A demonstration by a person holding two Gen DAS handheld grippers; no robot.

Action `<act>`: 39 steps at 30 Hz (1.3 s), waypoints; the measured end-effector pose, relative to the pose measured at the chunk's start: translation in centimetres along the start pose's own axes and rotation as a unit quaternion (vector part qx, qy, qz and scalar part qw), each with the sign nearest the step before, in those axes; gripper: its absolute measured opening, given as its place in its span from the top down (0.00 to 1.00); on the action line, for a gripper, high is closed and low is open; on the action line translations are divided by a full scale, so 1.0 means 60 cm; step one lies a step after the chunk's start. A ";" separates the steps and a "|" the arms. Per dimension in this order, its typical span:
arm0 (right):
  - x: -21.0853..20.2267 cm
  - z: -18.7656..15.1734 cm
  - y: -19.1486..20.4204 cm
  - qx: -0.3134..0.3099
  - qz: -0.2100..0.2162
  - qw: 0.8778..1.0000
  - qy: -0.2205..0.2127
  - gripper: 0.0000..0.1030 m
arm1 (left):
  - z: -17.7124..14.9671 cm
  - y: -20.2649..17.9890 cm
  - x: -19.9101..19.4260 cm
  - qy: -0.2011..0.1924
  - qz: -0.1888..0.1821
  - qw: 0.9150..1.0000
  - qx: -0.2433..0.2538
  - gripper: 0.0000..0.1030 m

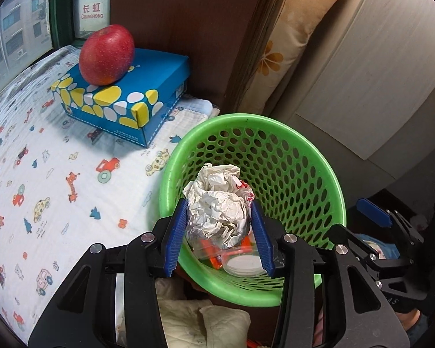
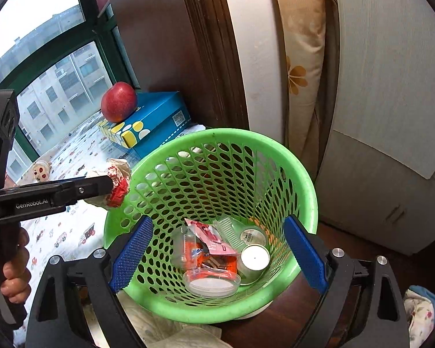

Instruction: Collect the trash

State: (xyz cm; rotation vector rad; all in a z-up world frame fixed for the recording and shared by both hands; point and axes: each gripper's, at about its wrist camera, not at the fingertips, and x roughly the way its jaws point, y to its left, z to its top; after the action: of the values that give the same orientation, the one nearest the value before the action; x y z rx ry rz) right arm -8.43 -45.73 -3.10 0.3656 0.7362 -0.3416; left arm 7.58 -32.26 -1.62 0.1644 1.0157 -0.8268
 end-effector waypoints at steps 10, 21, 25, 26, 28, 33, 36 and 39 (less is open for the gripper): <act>-0.006 -0.006 -0.012 0.010 0.001 1.000 -0.002 0.14 | -0.008 -0.012 0.025 0.018 -0.010 1.000 0.002 0.48; -0.014 -0.014 -0.009 0.009 0.004 1.000 -0.001 0.14 | -0.015 -0.002 0.011 0.012 -0.004 1.000 -0.006 0.39; -0.014 -0.016 0.002 0.004 0.009 1.000 0.001 0.14 | -0.020 0.010 -0.010 -0.001 0.016 1.000 -0.007 0.38; -0.014 -0.016 0.005 0.003 0.011 1.000 0.001 0.14 | -0.021 0.015 -0.014 -0.003 0.020 1.000 -0.009 0.38; -0.015 -0.018 0.013 0.001 0.015 1.000 0.001 0.14 | -0.025 0.025 -0.027 -0.009 0.027 0.999 -0.013 0.38; -0.016 -0.020 0.036 -0.003 0.029 1.000 0.002 0.14 | -0.039 0.052 -0.063 -0.035 0.058 0.997 -0.024 0.30; -0.016 -0.020 0.056 -0.011 0.037 0.999 0.004 0.14 | -0.049 0.069 -0.087 -0.050 0.077 0.995 -0.028 0.27; -0.015 -0.021 0.081 -0.023 0.047 0.999 0.005 0.14 | -0.062 0.095 -0.110 -0.061 0.093 0.993 -0.042 0.19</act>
State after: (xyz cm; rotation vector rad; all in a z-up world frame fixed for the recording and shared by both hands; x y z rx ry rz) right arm -7.75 -40.74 -2.34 0.3583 0.7329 -0.2341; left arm 7.17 -22.98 0.32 0.1317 0.9034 -0.6158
